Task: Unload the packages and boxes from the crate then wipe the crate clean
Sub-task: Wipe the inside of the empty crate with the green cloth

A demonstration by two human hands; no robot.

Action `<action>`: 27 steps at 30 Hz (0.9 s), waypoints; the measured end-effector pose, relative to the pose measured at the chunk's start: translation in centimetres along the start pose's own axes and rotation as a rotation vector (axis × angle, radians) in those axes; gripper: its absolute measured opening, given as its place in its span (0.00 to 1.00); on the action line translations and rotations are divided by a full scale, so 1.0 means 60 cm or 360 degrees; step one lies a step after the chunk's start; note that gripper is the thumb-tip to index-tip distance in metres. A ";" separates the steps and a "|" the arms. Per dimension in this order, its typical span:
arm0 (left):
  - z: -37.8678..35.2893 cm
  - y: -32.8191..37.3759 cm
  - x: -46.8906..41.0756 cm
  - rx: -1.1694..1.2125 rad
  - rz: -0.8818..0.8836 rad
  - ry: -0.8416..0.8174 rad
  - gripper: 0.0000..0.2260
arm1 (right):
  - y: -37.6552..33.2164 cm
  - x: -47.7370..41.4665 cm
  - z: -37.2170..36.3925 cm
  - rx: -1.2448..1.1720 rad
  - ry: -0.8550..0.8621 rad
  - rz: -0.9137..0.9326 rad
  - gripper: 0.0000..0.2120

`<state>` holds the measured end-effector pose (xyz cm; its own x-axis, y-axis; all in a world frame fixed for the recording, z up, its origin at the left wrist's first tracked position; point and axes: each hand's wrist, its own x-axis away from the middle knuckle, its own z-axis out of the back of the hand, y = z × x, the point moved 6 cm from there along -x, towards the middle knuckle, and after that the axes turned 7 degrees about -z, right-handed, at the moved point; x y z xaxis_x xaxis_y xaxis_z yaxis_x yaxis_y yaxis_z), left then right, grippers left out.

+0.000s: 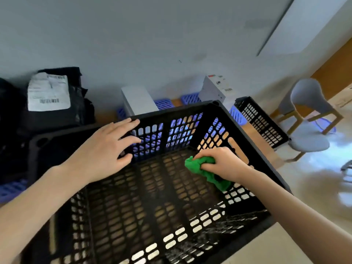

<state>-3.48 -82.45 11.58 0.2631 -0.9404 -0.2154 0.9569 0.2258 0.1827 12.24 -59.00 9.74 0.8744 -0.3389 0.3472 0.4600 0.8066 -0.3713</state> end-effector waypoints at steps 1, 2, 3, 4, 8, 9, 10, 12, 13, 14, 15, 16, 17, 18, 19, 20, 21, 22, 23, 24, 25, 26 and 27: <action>0.003 -0.002 0.014 0.0002 0.0021 0.0010 0.18 | -0.011 -0.004 0.000 -0.0005 0.0004 0.0019 0.13; 0.007 -0.003 0.028 0.0001 0.0052 0.0033 0.17 | -0.022 -0.010 -0.003 -0.0003 -0.0004 0.0043 0.13; 0.012 -0.003 0.043 0.0005 0.0083 0.0064 0.16 | -0.034 -0.017 -0.006 0.0006 -0.0023 0.0076 0.13; 0.017 -0.002 0.057 0.0013 0.0118 0.0091 0.16 | -0.046 -0.025 -0.011 0.0017 -0.0050 0.0109 0.13; 0.033 0.003 0.107 0.0101 0.0310 0.0173 0.16 | -0.098 -0.053 -0.026 0.0081 -0.0160 0.0306 0.13; 0.036 0.007 0.117 0.0118 0.0363 0.0188 0.18 | -0.111 -0.059 -0.027 0.0093 -0.0191 0.0359 0.13; 0.039 0.011 0.125 0.0118 0.0415 0.0199 0.18 | -0.124 -0.065 -0.028 0.0104 -0.0225 0.0410 0.14; 0.040 0.020 0.142 0.0084 0.0521 0.0195 0.19 | -0.149 -0.076 -0.032 0.0112 -0.0311 0.0525 0.14; 0.041 0.025 0.149 0.0069 0.0583 0.0181 0.20 | -0.161 -0.081 -0.034 0.0099 -0.0357 0.0587 0.13; 0.041 0.029 0.154 0.0061 0.0644 0.0166 0.21 | -0.170 -0.086 -0.036 0.0082 -0.0398 0.0649 0.13; 0.042 0.034 0.156 0.0055 0.0703 0.0154 0.21 | -0.178 -0.090 -0.037 0.0075 -0.0435 0.0706 0.12; 0.043 0.041 0.158 0.0038 0.0761 0.0149 0.21 | -0.182 -0.094 -0.038 0.0074 -0.0468 0.0765 0.12; 0.043 0.049 0.158 0.0013 0.0807 0.0144 0.21 | -0.186 -0.099 -0.039 0.0077 -0.0497 0.0827 0.12; 0.043 0.059 0.157 -0.0020 0.0849 0.0136 0.21 | -0.188 -0.102 -0.039 0.0073 -0.0530 0.0886 0.12; 0.043 0.070 0.156 -0.0037 0.0899 0.0130 0.21 | -0.190 -0.104 -0.039 0.0067 -0.0554 0.0936 0.11; 0.043 0.083 0.156 -0.0051 0.0960 0.0135 0.20 | -0.191 -0.104 -0.037 0.0052 -0.0564 0.0992 0.11; 0.043 0.097 0.155 -0.0067 0.1022 0.0149 0.20 | -0.191 -0.105 -0.034 0.0019 -0.0567 0.1044 0.11; 0.041 0.113 0.154 -0.0082 0.1084 0.0166 0.20 | -0.190 -0.106 -0.032 -0.0034 -0.0582 0.1076 0.11; 0.041 0.127 0.153 -0.0097 0.1150 0.0201 0.20 | -0.188 -0.105 -0.030 -0.0091 -0.0606 0.1098 0.11; 0.042 0.148 0.154 -0.0103 0.1247 0.0237 0.19 | -0.186 -0.101 -0.029 -0.0135 -0.0639 0.1128 0.11; 0.042 0.160 0.159 -0.0089 0.1306 0.0270 0.18 | -0.186 -0.100 -0.031 -0.0185 -0.0654 0.1127 0.11; 0.041 0.171 0.163 -0.0075 0.1347 0.0289 0.19 | -0.186 -0.100 -0.033 -0.0242 -0.0674 0.1113 0.11; 0.041 0.187 0.167 -0.0087 0.1386 0.0319 0.20 | -0.186 -0.098 -0.036 -0.0279 -0.0715 0.1119 0.10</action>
<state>9.56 -89.96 13.85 0.9106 -0.3690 -0.1864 0.4111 0.8556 0.3146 2.30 -67.10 9.98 0.8384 0.4672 0.2809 -0.1175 0.6581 -0.7437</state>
